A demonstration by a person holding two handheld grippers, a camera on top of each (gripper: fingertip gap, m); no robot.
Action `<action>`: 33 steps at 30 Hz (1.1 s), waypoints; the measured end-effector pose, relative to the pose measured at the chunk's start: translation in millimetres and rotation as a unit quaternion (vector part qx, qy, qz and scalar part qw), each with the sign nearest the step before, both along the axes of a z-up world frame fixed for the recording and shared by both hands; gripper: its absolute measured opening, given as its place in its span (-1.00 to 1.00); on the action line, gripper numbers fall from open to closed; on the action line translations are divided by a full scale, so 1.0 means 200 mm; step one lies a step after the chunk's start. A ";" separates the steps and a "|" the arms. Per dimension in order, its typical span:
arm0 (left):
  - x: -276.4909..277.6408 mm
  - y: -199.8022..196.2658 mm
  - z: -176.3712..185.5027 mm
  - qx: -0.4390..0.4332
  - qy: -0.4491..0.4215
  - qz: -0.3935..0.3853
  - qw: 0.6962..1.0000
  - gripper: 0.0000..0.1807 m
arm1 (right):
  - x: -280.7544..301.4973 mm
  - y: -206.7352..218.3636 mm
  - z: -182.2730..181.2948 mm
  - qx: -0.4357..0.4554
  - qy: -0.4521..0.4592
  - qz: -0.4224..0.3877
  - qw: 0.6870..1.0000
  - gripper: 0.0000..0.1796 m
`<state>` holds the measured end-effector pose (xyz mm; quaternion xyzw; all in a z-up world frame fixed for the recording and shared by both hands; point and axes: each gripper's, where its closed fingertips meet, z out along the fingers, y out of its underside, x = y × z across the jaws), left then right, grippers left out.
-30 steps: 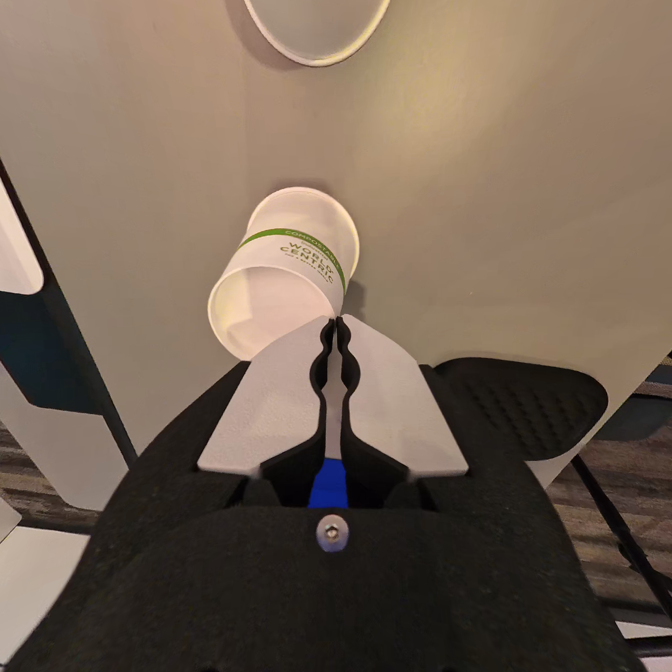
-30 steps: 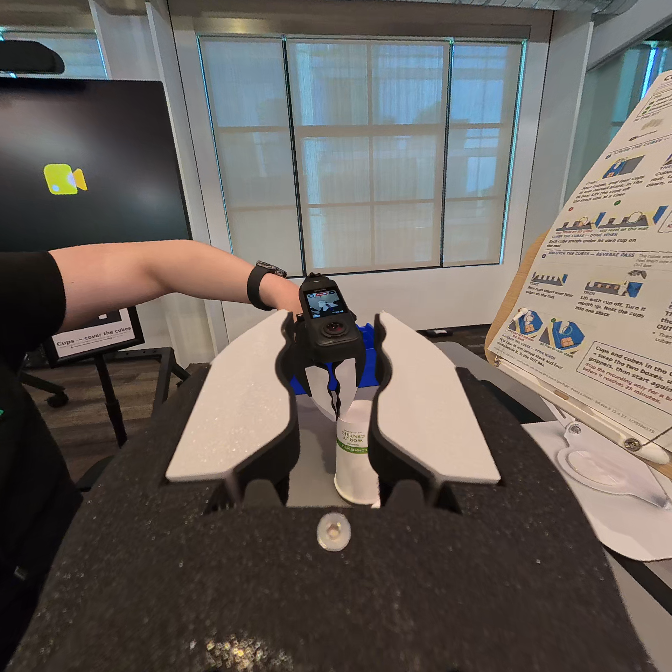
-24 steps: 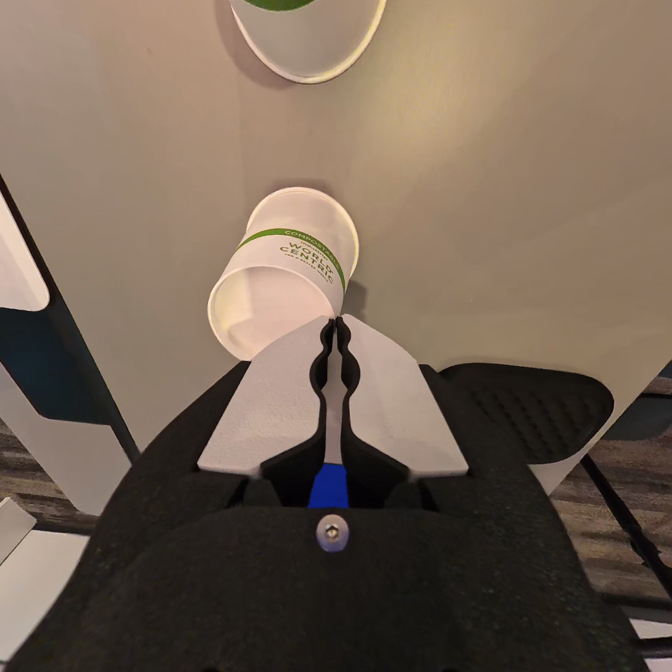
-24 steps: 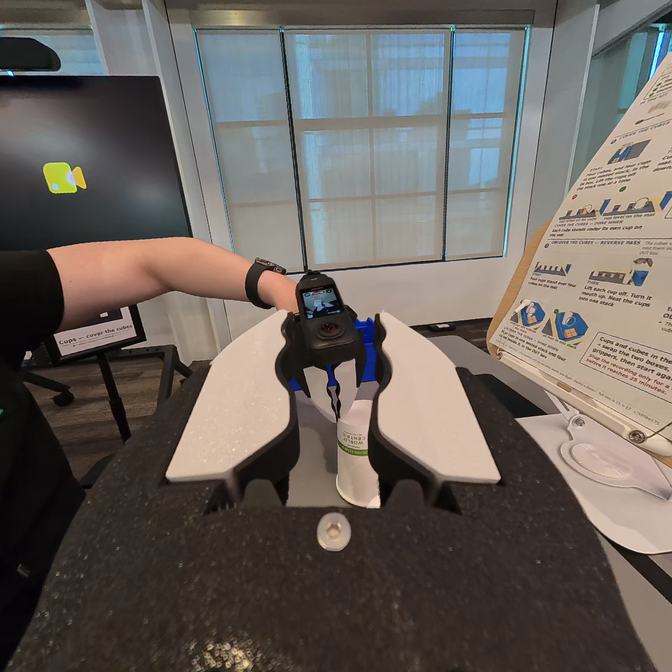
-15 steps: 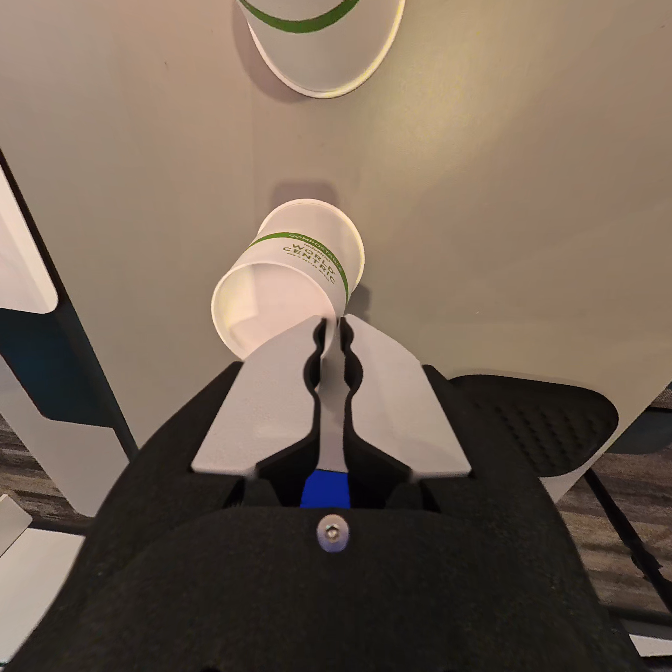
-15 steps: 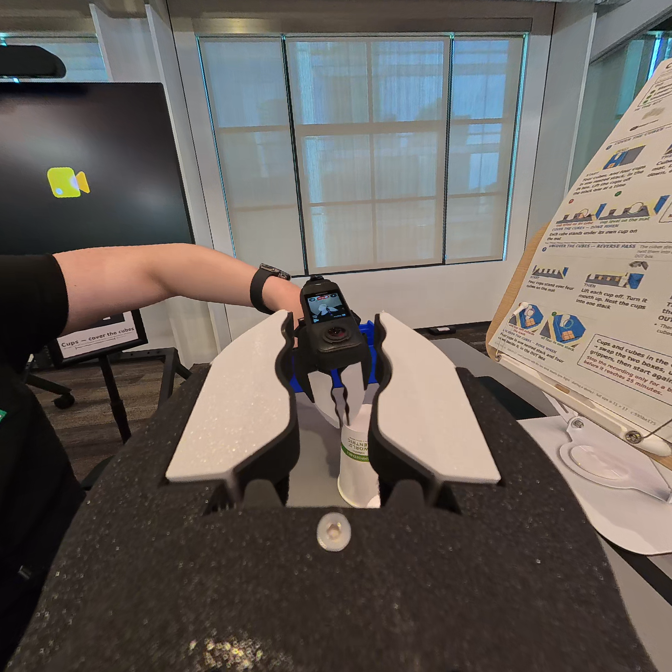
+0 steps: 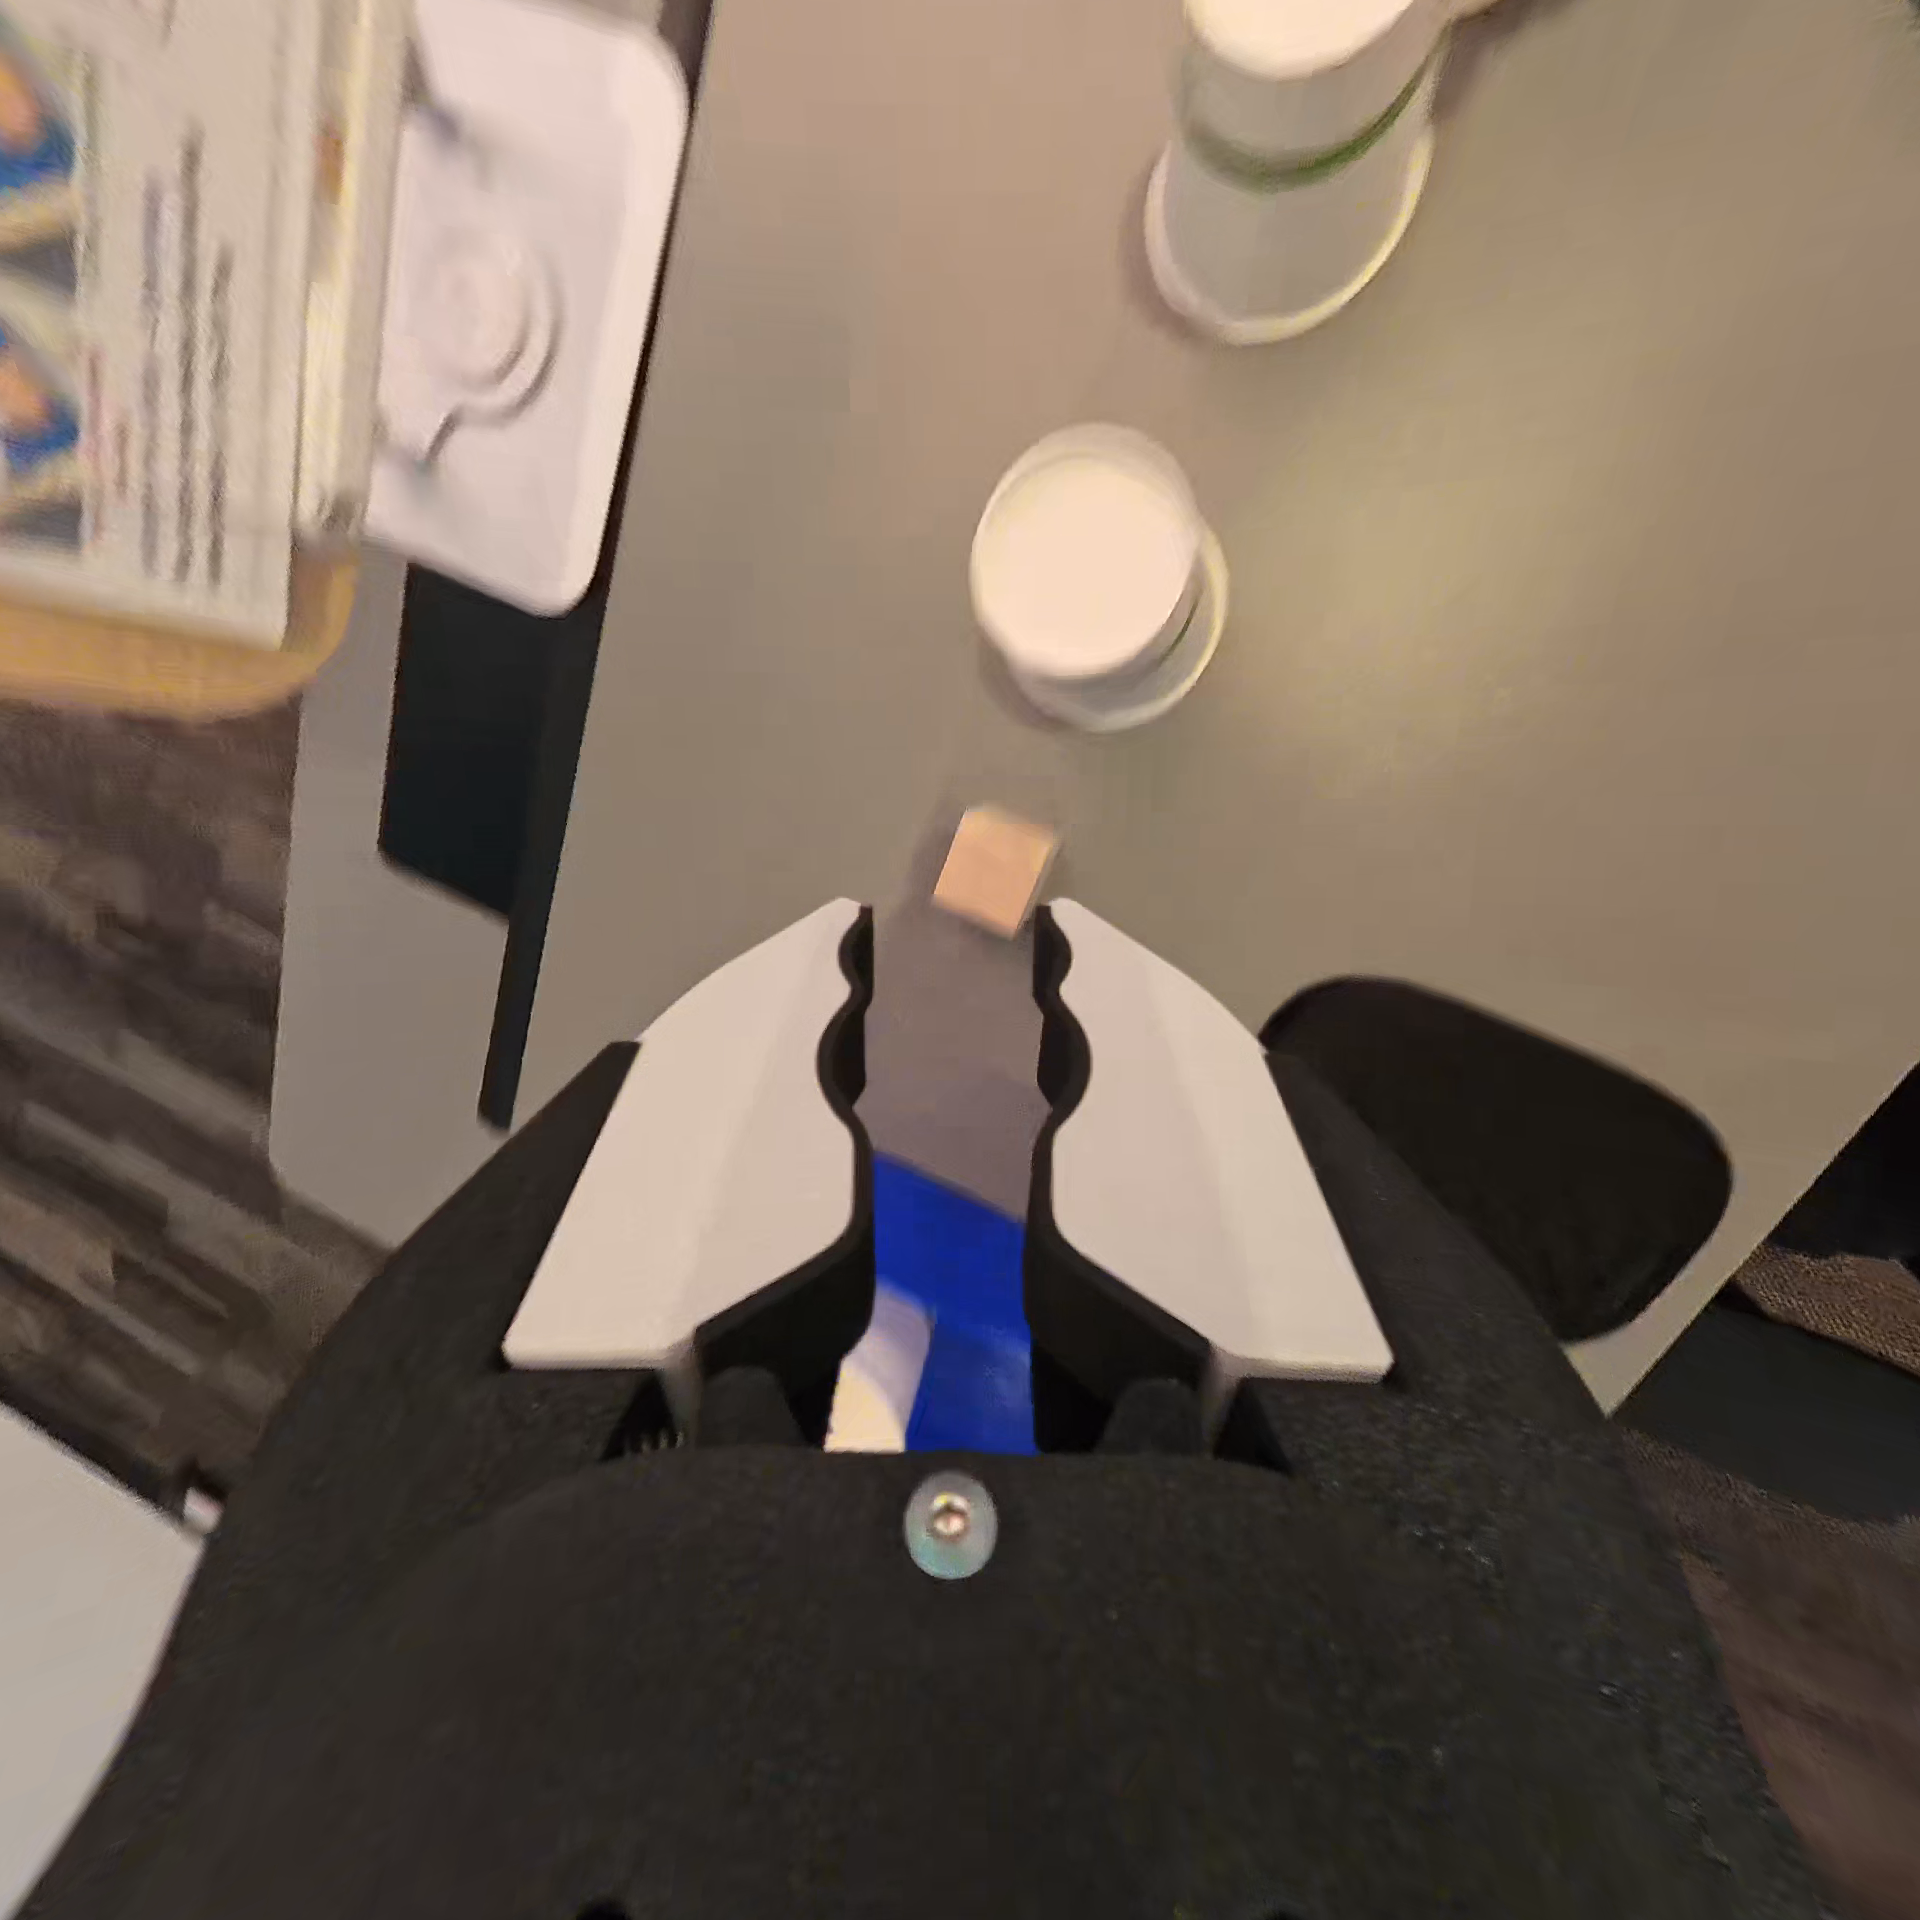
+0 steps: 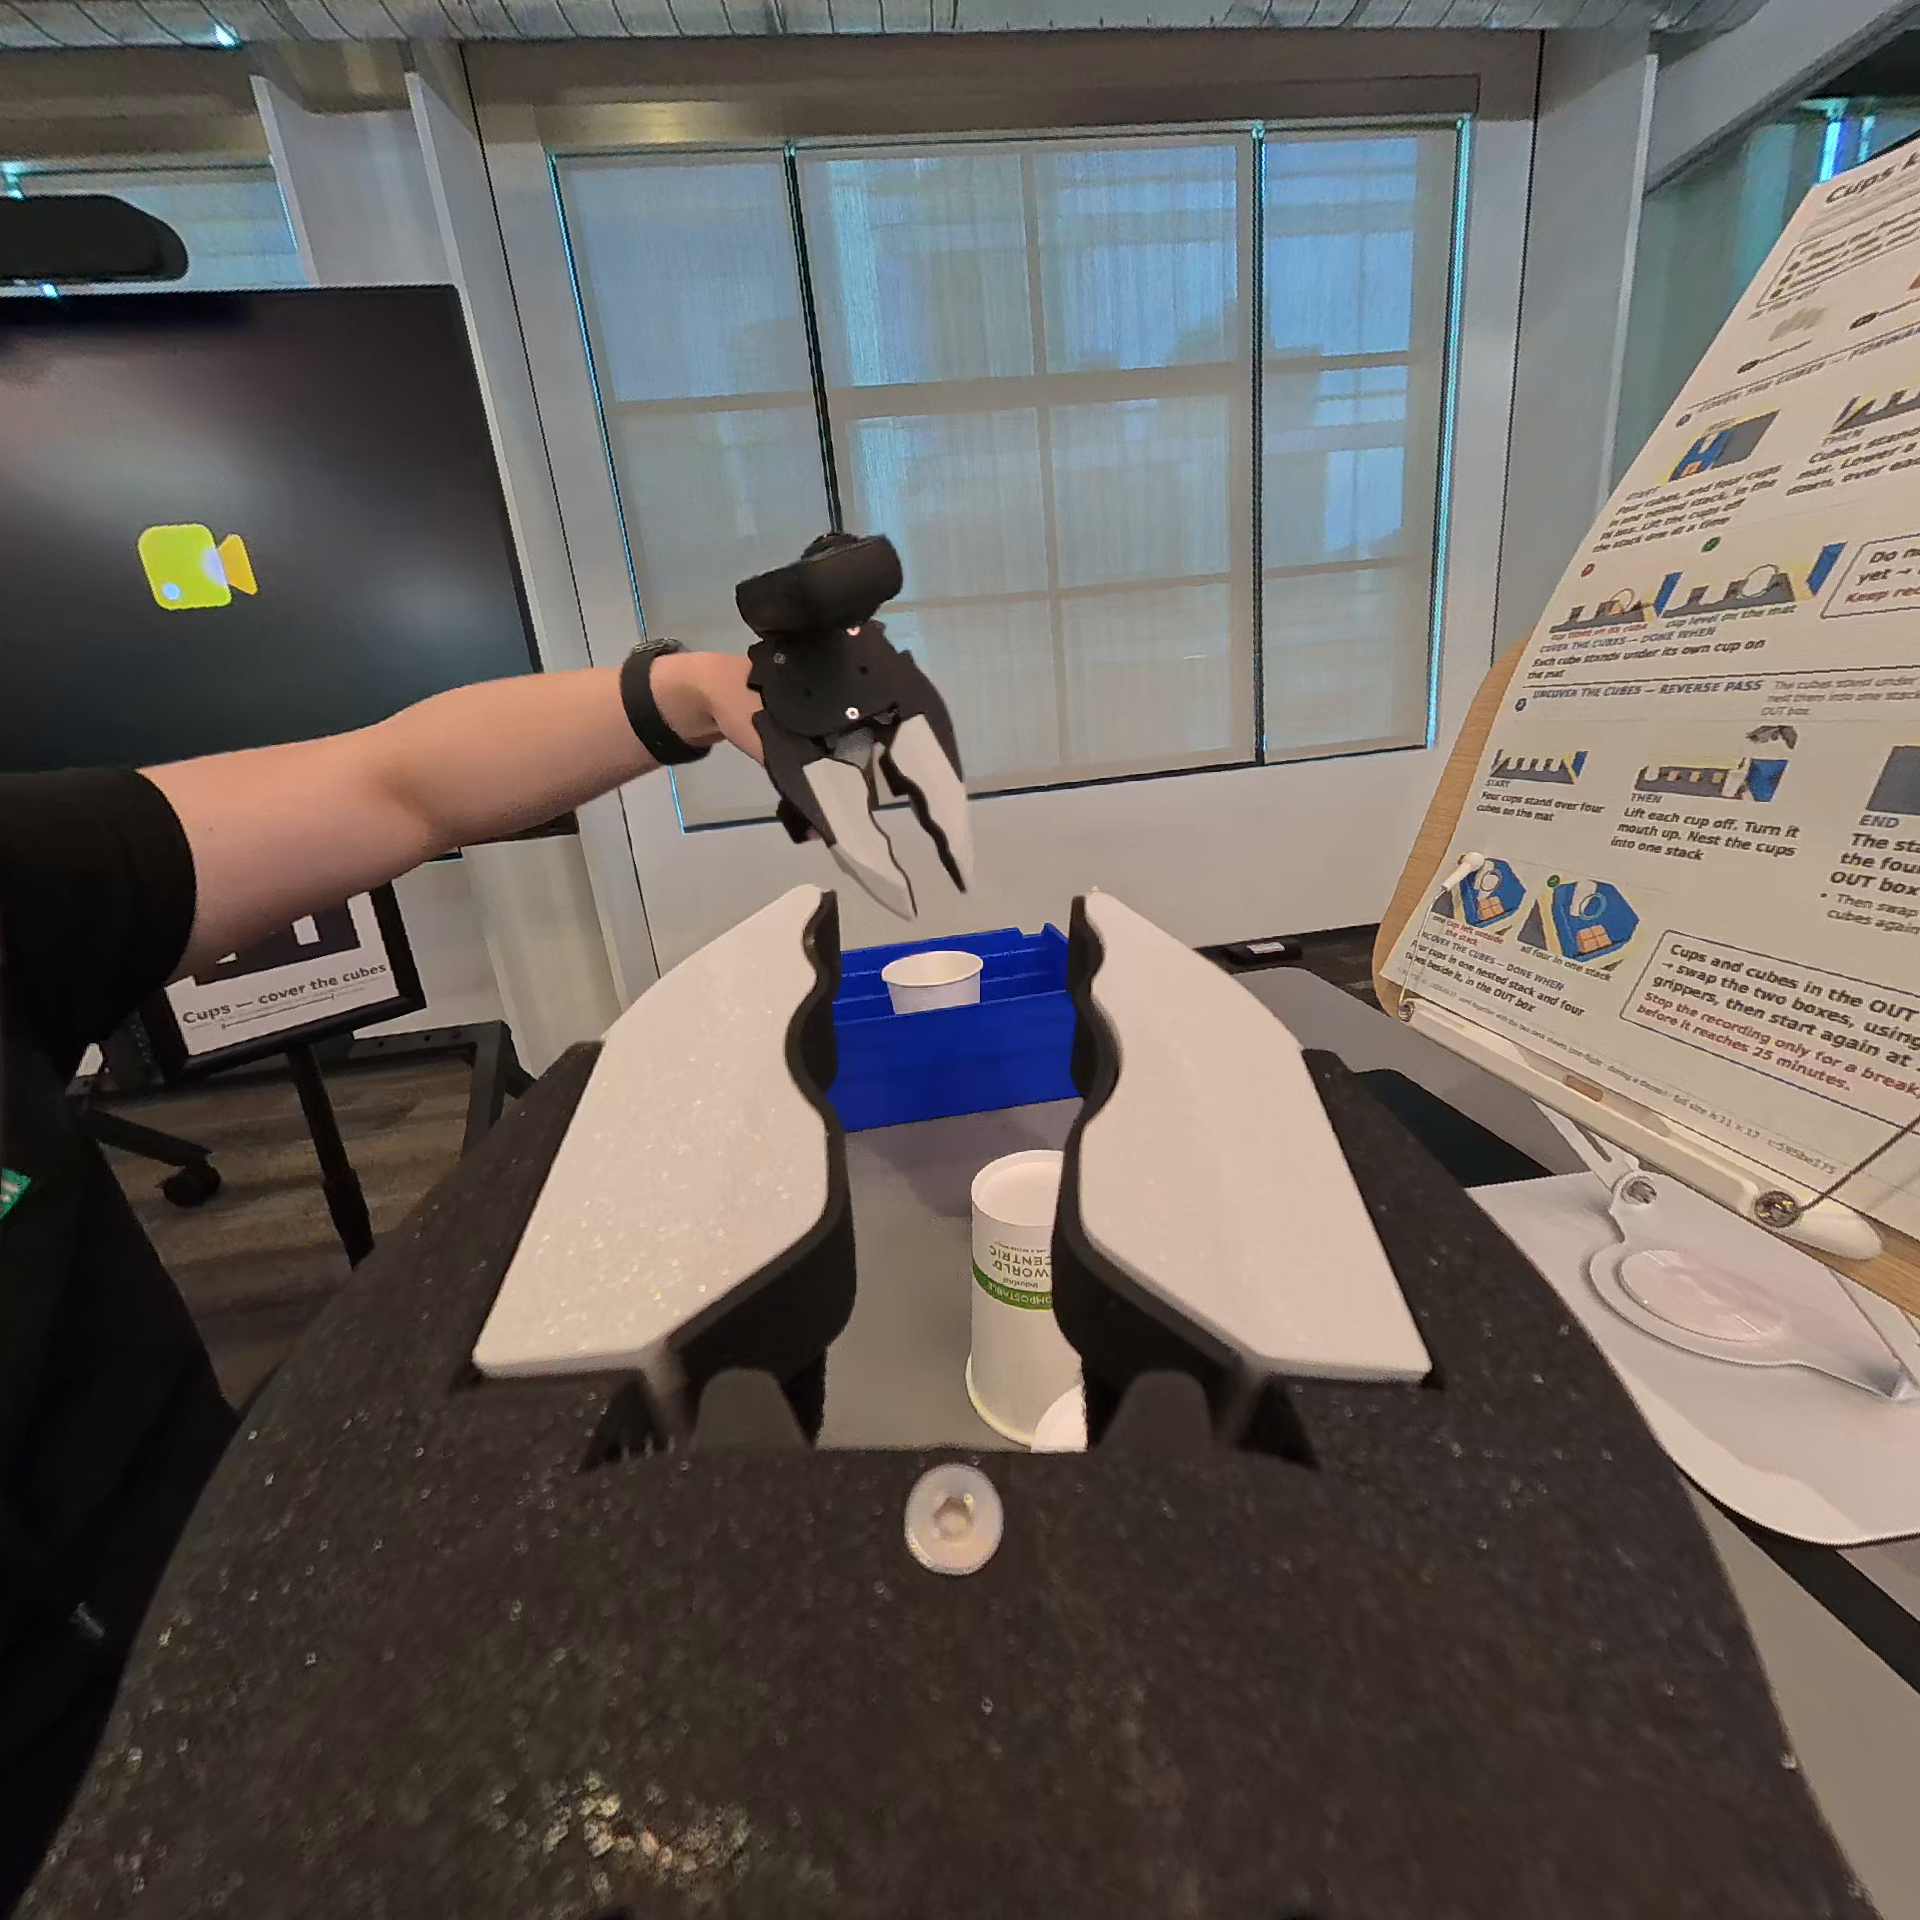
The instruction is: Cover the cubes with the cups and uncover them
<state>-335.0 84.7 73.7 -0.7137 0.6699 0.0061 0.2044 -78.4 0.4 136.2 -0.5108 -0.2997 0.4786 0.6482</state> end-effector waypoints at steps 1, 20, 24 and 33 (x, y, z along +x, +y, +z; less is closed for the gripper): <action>-0.14 0.03 0.01 0.011 0.015 0.018 1.000 -0.70 | 0.01 0.00 0.00 0.000 0.003 0.000 1.000 -0.54; -1.17 0.19 -0.57 0.012 0.097 0.184 0.978 -0.73 | -0.11 0.03 -0.06 -0.016 -0.036 0.012 0.999 -0.54; -1.19 0.21 -0.65 0.003 0.101 0.188 0.977 -0.78 | -0.11 0.03 -0.07 -0.016 -0.037 0.010 0.999 -0.53; -1.20 0.21 -0.71 0.000 0.101 0.192 0.976 -0.98 | -0.09 0.05 -0.08 -0.023 -0.030 0.009 0.999 -0.53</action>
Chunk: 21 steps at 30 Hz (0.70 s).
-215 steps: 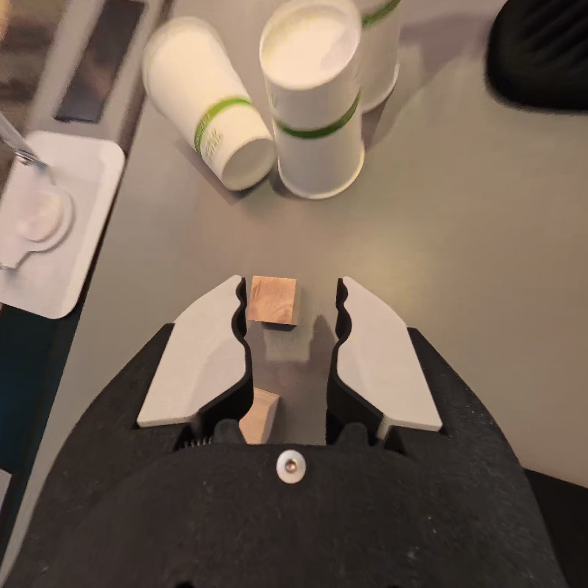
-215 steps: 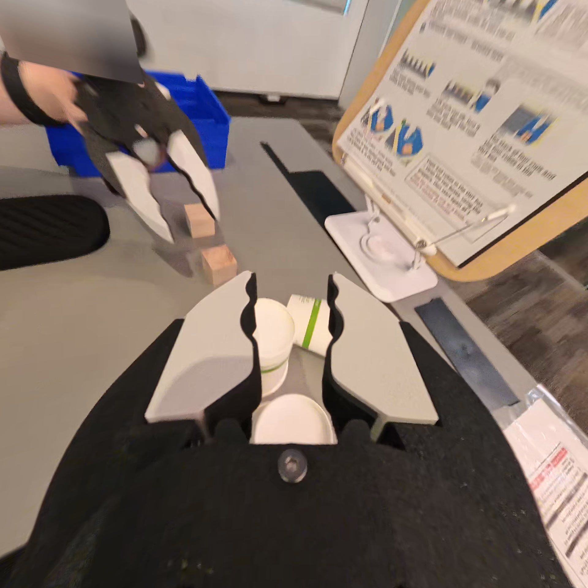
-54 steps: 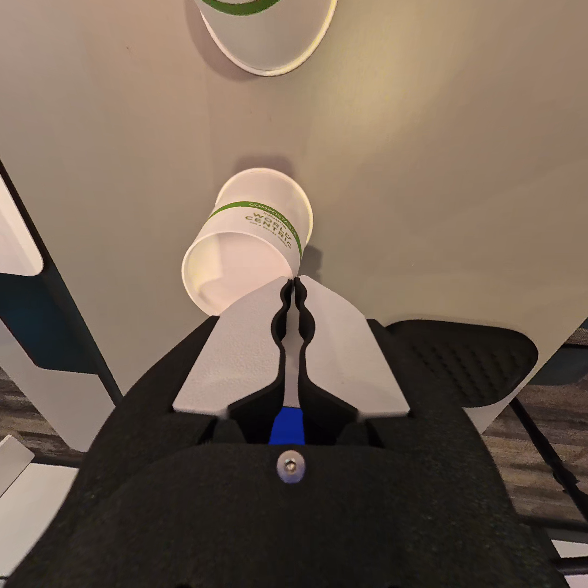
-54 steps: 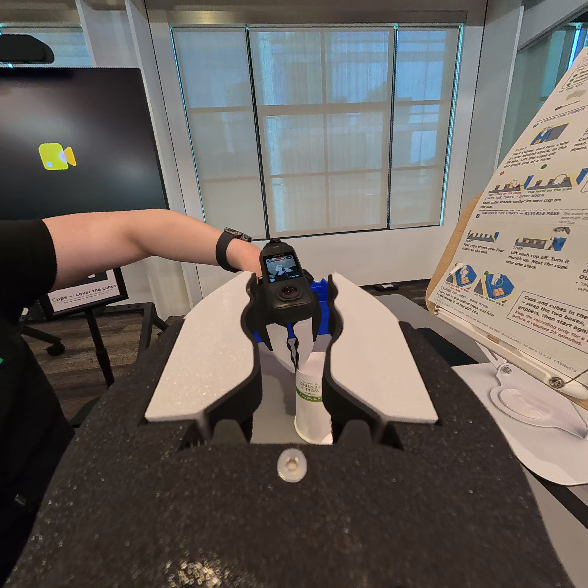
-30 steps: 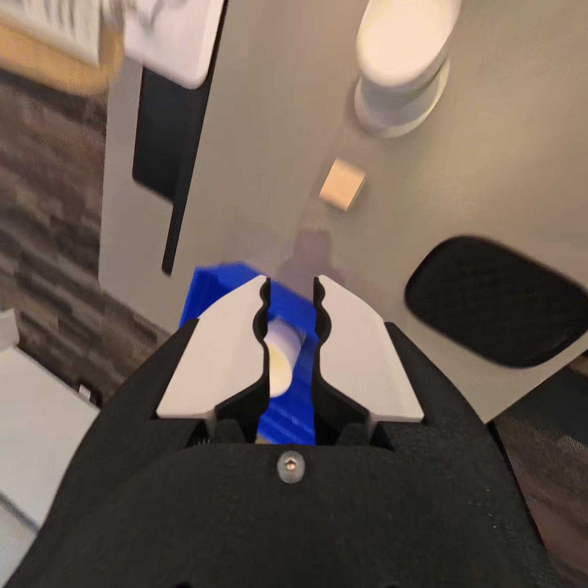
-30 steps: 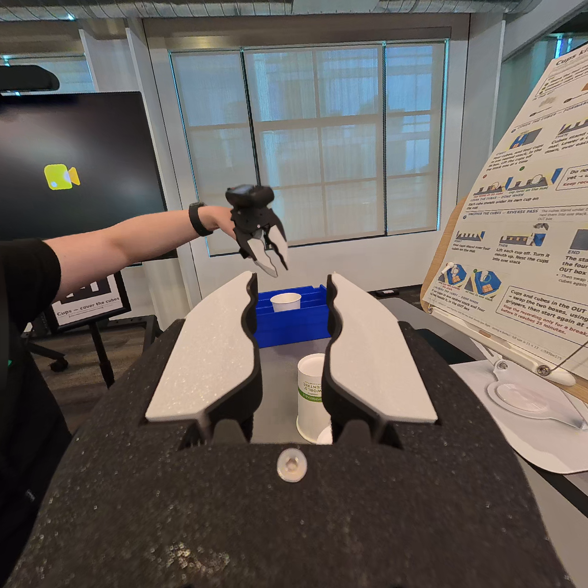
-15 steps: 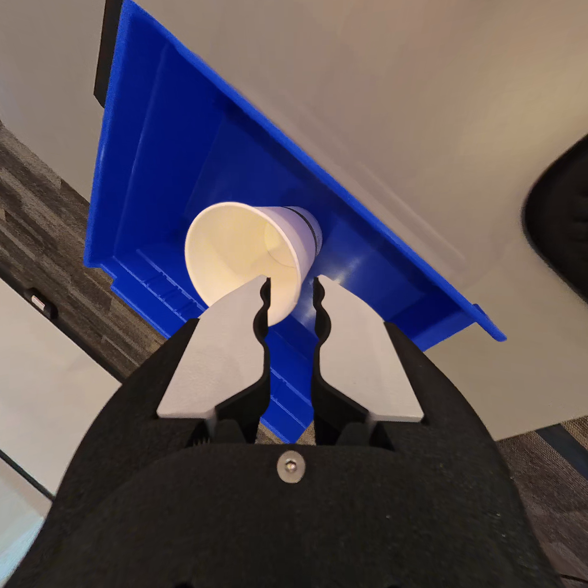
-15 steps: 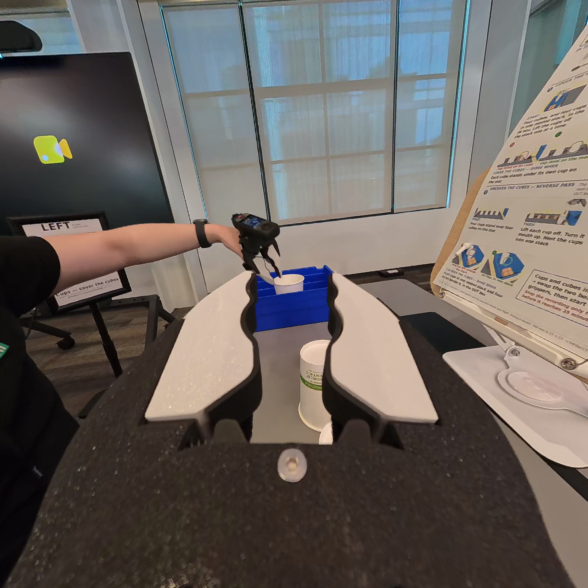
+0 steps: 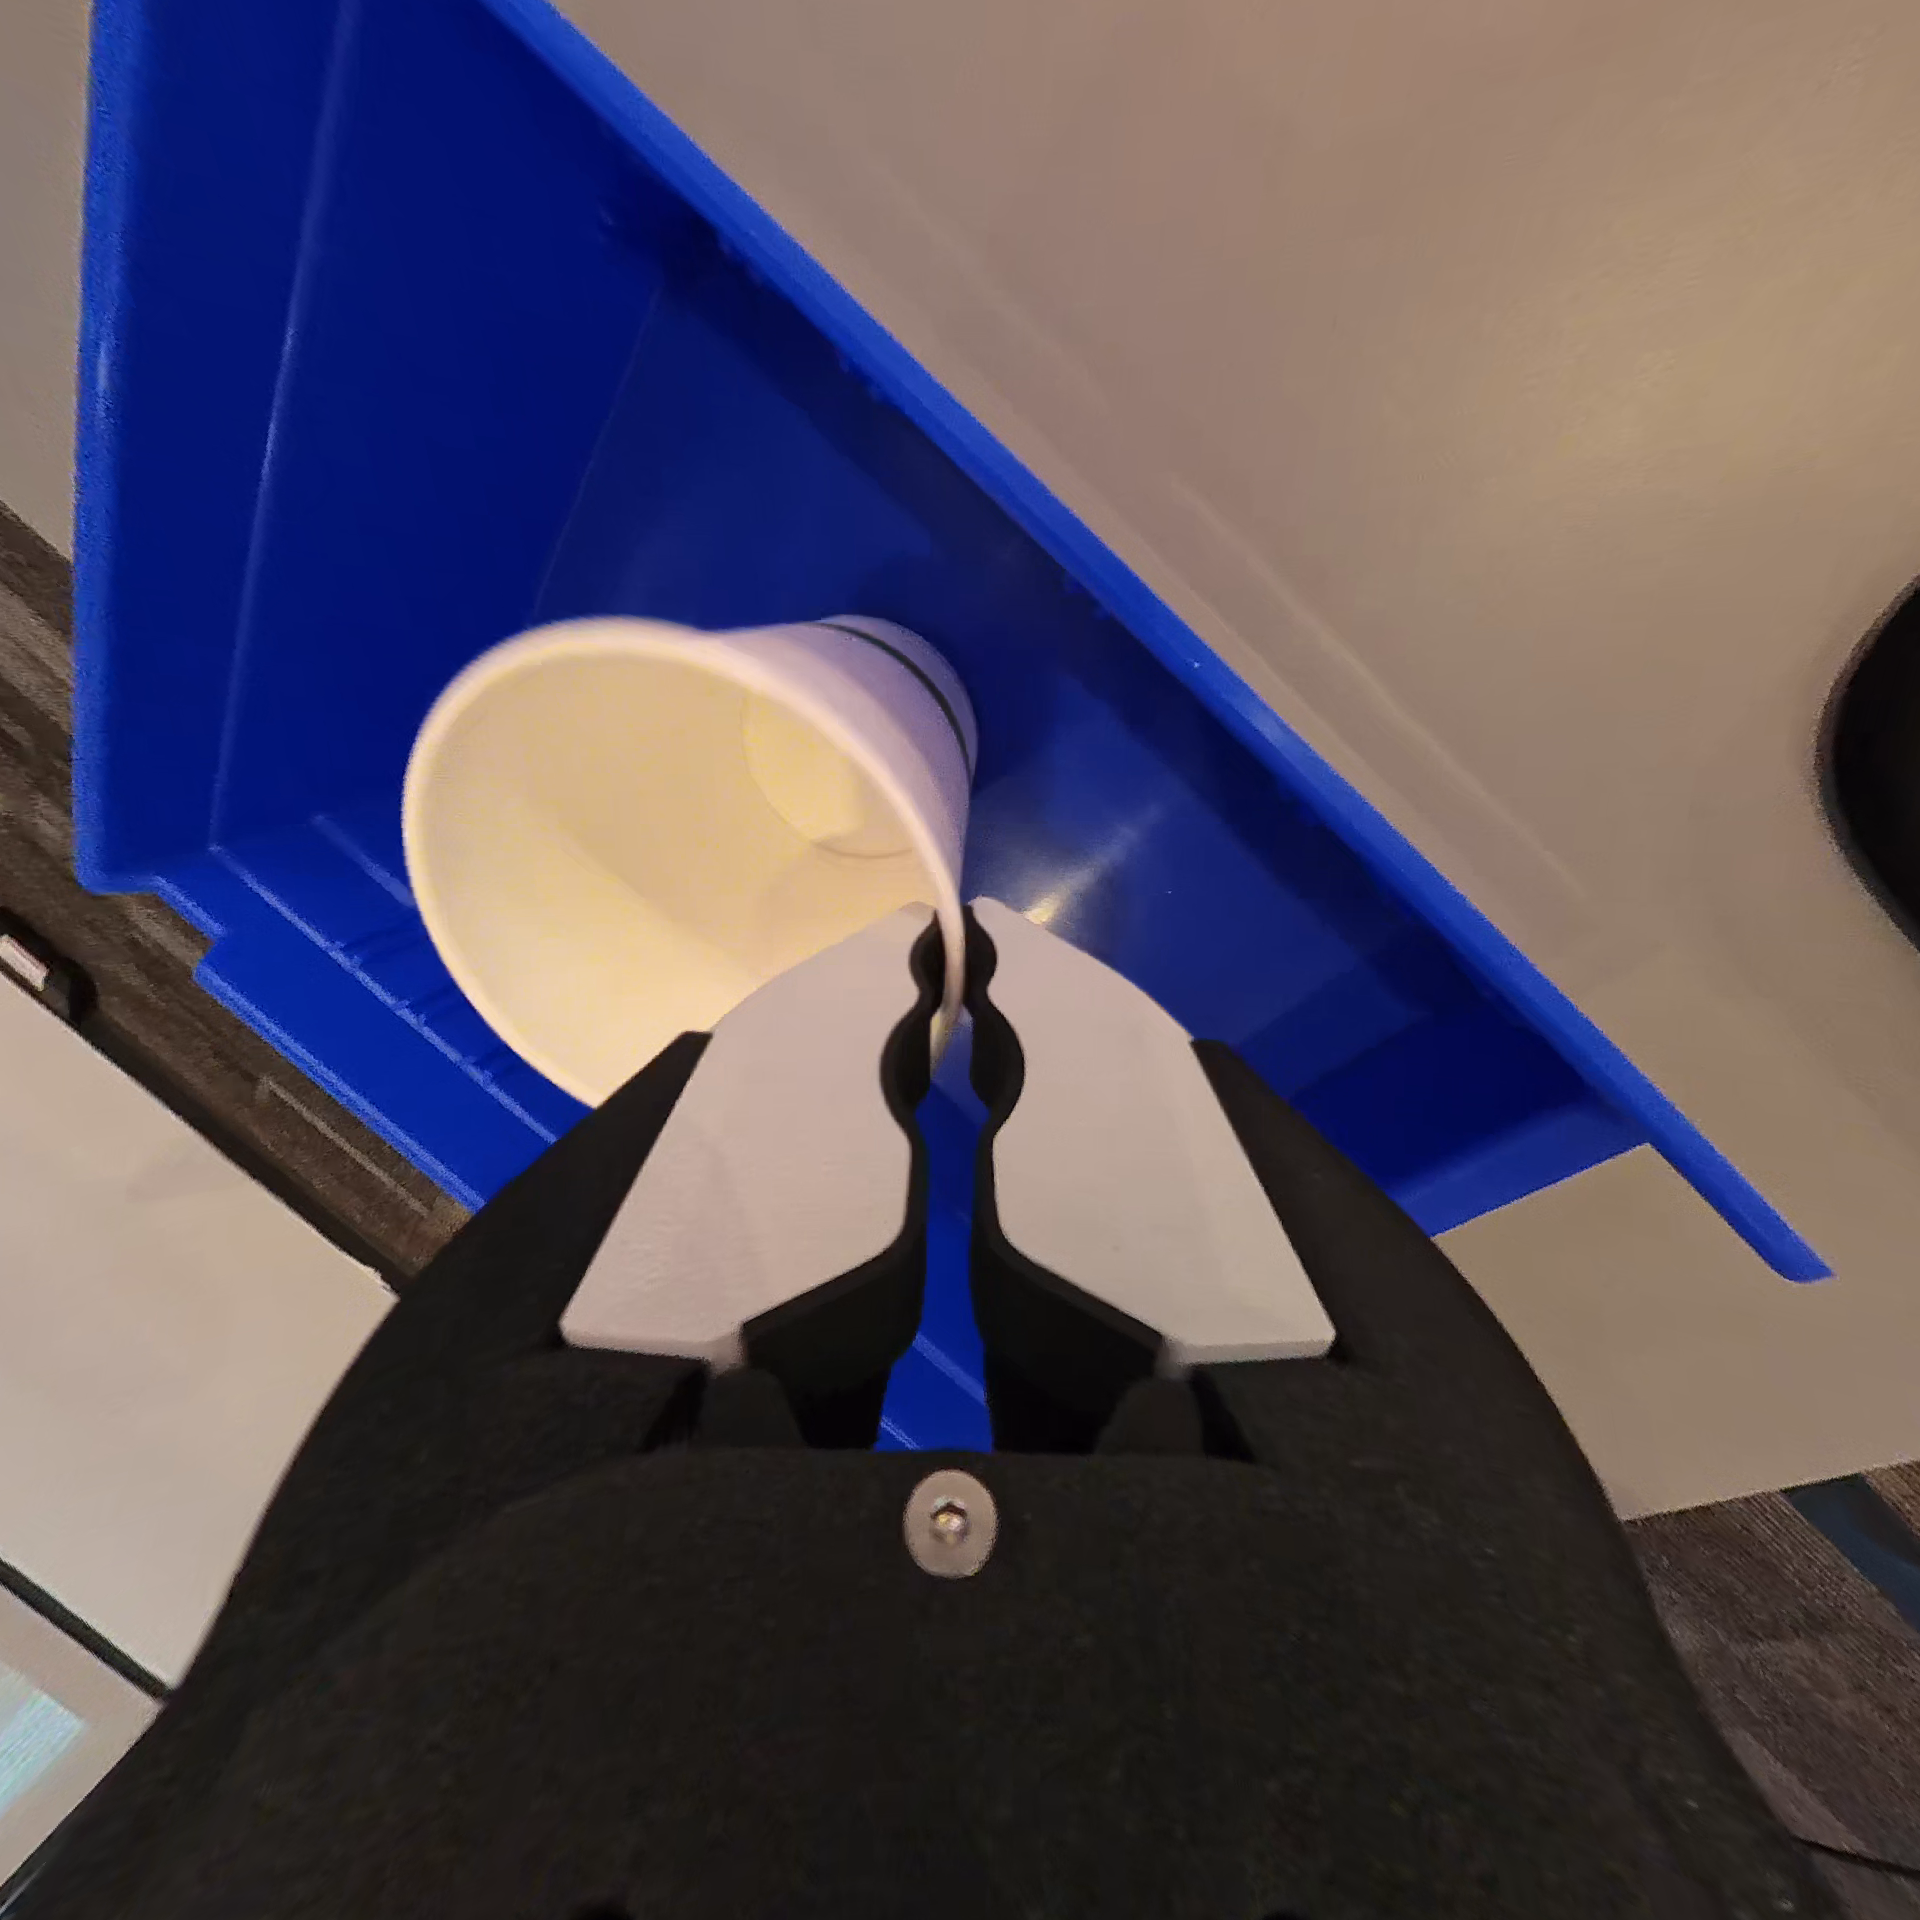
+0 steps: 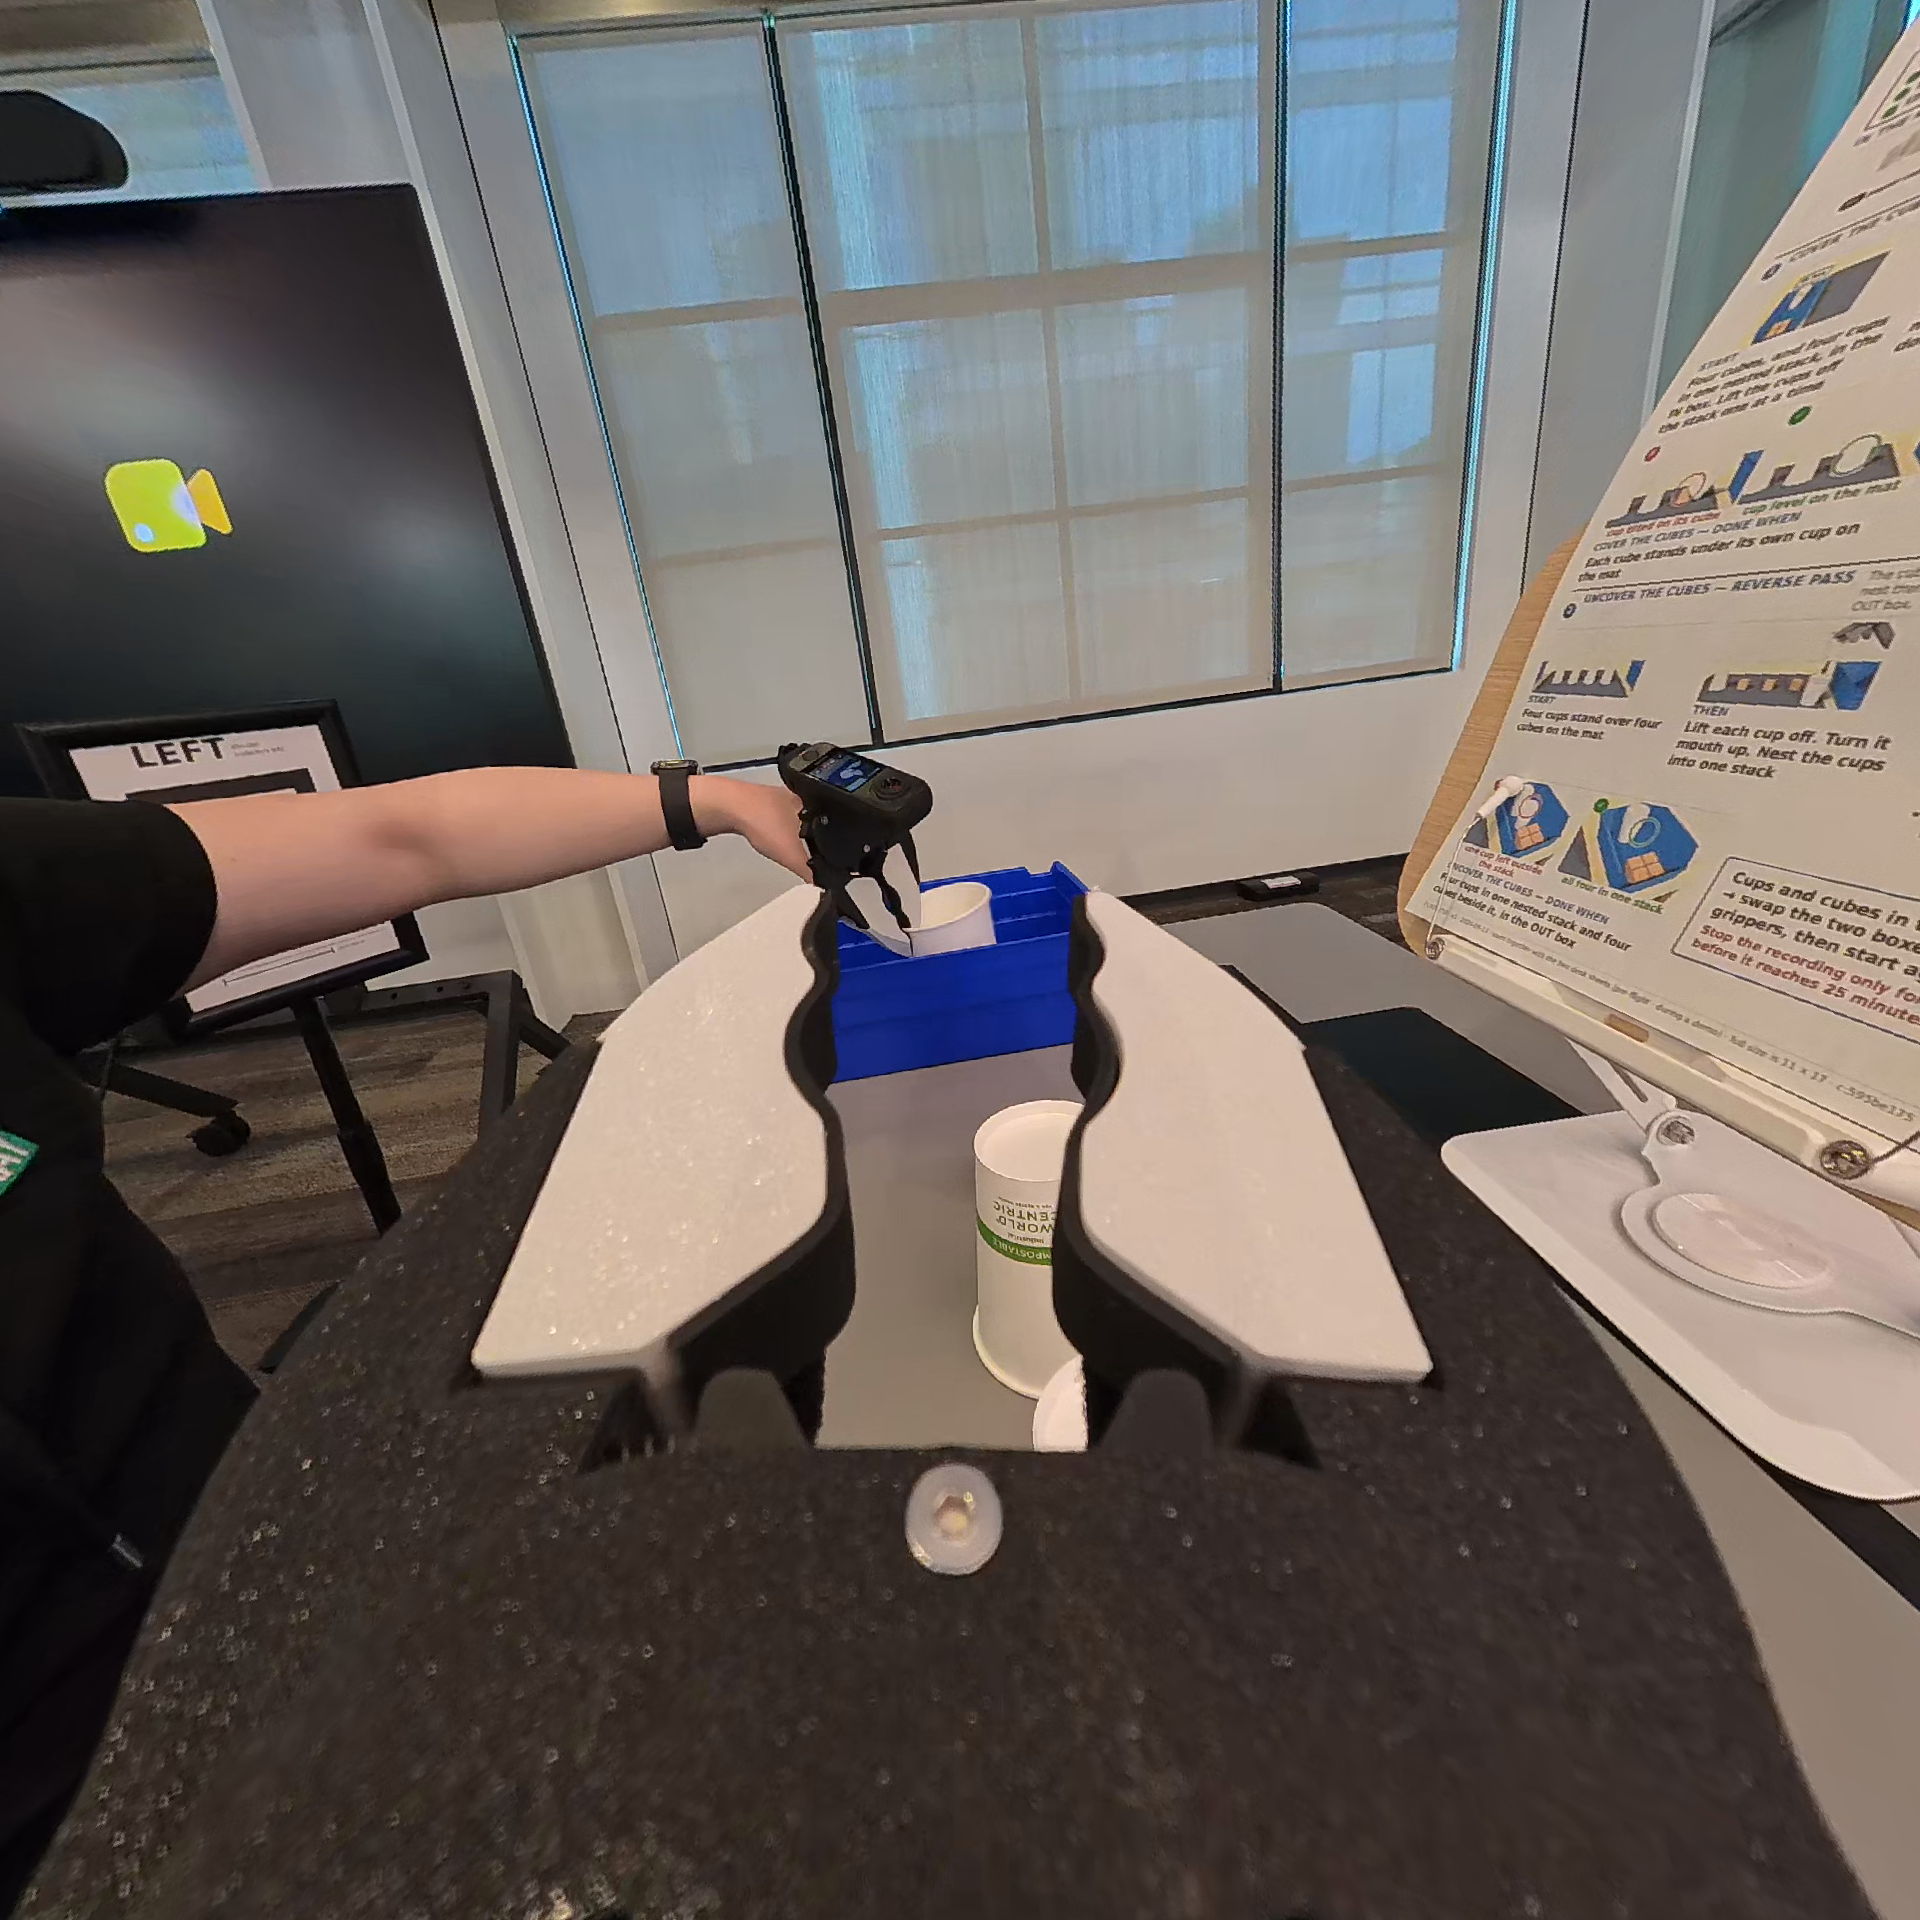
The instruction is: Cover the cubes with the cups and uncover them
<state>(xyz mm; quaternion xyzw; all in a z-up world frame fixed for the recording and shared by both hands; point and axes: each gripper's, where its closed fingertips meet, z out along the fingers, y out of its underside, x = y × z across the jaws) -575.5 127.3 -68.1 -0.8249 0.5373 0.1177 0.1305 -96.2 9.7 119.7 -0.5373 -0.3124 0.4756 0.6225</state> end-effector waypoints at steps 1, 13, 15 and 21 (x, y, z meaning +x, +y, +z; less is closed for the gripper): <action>-0.01 0.01 0.00 0.005 0.002 0.001 1.000 -0.98 | 0.00 0.00 0.00 -0.001 0.000 0.000 1.000 -0.53; 0.09 -0.01 0.41 0.128 -0.117 -0.012 0.985 -0.99 | -0.03 0.02 -0.03 -0.010 -0.009 0.003 1.000 -0.53; 0.17 -0.05 0.56 0.159 -0.156 -0.032 0.974 -0.99 | -0.05 0.02 -0.04 -0.011 -0.015 0.006 1.000 -0.53; 0.60 -0.31 0.92 0.196 -0.315 -0.133 0.919 -0.99 | -0.20 0.02 -0.05 -0.010 -0.047 0.024 0.999 -0.55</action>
